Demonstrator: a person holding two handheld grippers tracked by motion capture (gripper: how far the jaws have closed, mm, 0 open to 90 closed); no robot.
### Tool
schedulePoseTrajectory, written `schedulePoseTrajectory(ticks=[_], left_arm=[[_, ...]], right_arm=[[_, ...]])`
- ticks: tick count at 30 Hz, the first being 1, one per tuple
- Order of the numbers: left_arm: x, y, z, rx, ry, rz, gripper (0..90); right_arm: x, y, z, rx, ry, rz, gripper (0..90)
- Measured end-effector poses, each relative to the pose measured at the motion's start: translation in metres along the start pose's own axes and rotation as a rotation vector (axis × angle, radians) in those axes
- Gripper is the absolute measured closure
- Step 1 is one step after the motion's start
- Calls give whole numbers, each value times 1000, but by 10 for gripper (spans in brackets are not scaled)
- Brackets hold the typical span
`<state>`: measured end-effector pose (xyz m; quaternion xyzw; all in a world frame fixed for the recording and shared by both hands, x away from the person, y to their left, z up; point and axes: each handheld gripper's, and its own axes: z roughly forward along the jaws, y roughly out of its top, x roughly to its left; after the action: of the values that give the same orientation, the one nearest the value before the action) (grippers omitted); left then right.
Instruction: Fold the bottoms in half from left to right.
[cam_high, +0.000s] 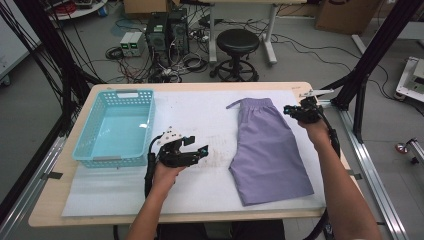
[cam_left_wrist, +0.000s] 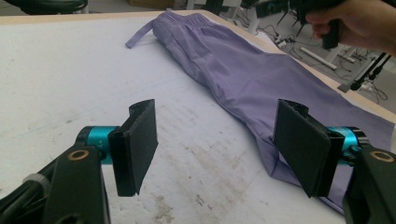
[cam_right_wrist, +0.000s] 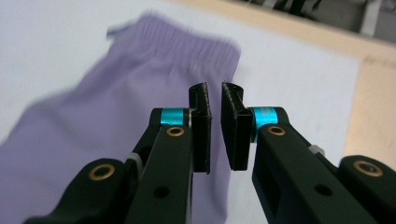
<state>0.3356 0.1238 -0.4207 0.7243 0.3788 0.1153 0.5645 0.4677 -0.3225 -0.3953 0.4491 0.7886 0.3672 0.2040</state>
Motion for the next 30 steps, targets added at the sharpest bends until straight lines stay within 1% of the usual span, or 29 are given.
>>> schedulePoseTrajectory(ticks=[1, 2, 4, 5, 7, 8, 9, 10, 11, 13, 14, 15, 18, 19, 20, 22, 23, 24, 25, 26, 28, 29, 30], left_arm=[[0, 0, 1, 5, -2, 2, 308], [-1, -1, 2, 10, -6, 2, 308], [-3, -2, 3, 13, -11, 0, 309], [-3, -2, 3, 13, -13, 2, 310], [-5, -2, 4, 10, -17, 0, 313], [-5, -2, 5, 10, -20, -2, 313], [-6, -2, 5, 10, -23, -1, 313], [-6, -2, 5, 10, -25, -1, 314], [-6, -3, 5, 9, -24, -1, 314], [-6, -4, 5, 9, -24, -1, 314], [-6, -4, 5, 7, -25, -4, 314], [-5, -5, 5, 6, -25, -8, 314], [-5, -7, 7, 12, -29, -9, 314], [-6, -7, 8, 14, -31, -7, 314], [-7, -8, 8, 15, -33, -3, 315], [-9, -8, 8, 14, -36, -2, 316], [-10, -9, 8, 12, -35, -6, 317], [-11, -9, 8, 10, -37, -7, 317], [-12, -10, 7, 9, -40, -6, 317], [-14, -10, 7, 11, -43, -4, 317], [-17, -10, 6, 15, -51, 2, 317], [-19, -10, 5, 13, -54, 4, 317], [-21, -10, 4, 11, -56, 10, 317]], right_arm=[[3, -6, 2, 14, -1, -13, 836], [3, -10, 4, 45, 2, -5, 836], [5, -22, 11, 56, 6, 16, 836], [6, -28, 14, 74, 3, 25, 836], [6, -38, 20, 117, -19, 33, 836], [5, -43, 22, 138, -39, 39, 835], [3, -48, 23, 153, -67, 47, 813], [-1, -52, 20, 130, -81, 83, 810], [-3, -54, 17, 138, -111, 93, 801], [-6, -57, 8, 95, -103, 125, 798], [-7, -58, 1, 66, -100, 132, 796], [-6, -59, -6, 37, -95, 134, 790], [-1, -65, -28, -24, -73, 129, 782], [2, -68, -34, -42, -61, 125, 782], [6, -70, -38, -49, -50, 115, 782], [16, -76, -44, -50, -3, 92, 782], [21, -79, -44, -43, 21, 83, 782], [26, -83, -44, -30, 33, 79, 782], [30, -87, -42, -6, 26, 72, 782], [33, -91, -39, 24, 6, 64, 782], [34, -102, -34, 87, -39, 68, 776], [33, -107, -35, 82, -43, 83, 768], [33, -111, -39, 61, -43, 111, 767]])
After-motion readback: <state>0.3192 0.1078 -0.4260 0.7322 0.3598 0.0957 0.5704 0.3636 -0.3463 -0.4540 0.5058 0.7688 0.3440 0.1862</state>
